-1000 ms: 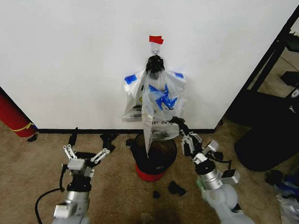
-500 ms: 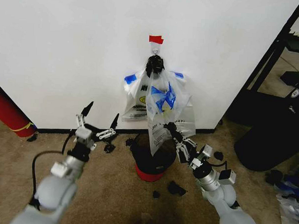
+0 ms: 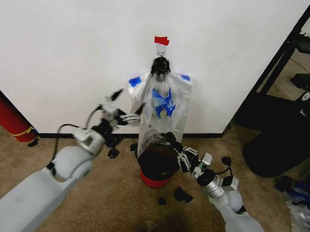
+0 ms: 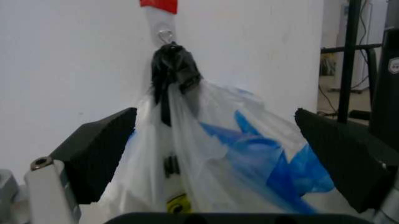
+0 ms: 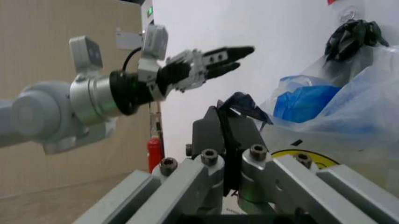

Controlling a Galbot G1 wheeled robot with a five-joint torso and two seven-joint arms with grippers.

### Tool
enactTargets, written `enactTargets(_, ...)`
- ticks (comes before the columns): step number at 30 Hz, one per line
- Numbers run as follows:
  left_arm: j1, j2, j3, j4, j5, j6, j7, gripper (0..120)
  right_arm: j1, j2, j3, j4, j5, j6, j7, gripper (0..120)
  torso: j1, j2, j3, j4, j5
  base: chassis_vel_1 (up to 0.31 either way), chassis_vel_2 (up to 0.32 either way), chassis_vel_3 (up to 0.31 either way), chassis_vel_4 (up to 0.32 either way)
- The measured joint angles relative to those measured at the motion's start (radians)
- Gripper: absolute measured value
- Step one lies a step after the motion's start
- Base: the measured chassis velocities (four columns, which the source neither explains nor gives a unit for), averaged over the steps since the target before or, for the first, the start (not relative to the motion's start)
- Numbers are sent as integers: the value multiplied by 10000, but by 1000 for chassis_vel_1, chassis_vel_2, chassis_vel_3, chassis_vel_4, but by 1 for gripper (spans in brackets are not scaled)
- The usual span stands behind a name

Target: Pick up the garbage bag from the wall and place it over the trash bin.

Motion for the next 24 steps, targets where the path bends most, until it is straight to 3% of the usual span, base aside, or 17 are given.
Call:
enactTargets(5, -996, 24, 850, -183, -153, 773, -493, 100, -5, 68, 12, -31, -43, 39, 18, 0, -2, 0, -1, 0, 0, 0, 0, 0, 0)
enactTargets(10, -1914, 115, 2142, -842, 317, 2803, -1926, 98, -82, 185, 124, -13, -311, 268, 31, 0, -2, 0, -1, -1, 3, 0, 0, 0, 0)
enactTargets(11, -1914, 115, 2142, -842, 317, 2803, -1926, 98, -82, 185, 124, -13, -311, 268, 31, 0, -2, 0, -1, -1, 3, 0, 0, 0, 0)
enactTargets(16, -2367, 91, 3266, -1491, 452, 4646, -2951, 97, -139, 278, 125, 148, -605, 436, 14, 0, -2, 0, -2, 0, 1, 0, 0, 0, 0)
enactTargets(24, -3062, -1, 3894, -1197, 605, 5361, -3412, 97, -263, 354, 83, 439, -783, 479, -35, 0, -2, 0, -2, 1, 1, 0, 0, 0, 0)
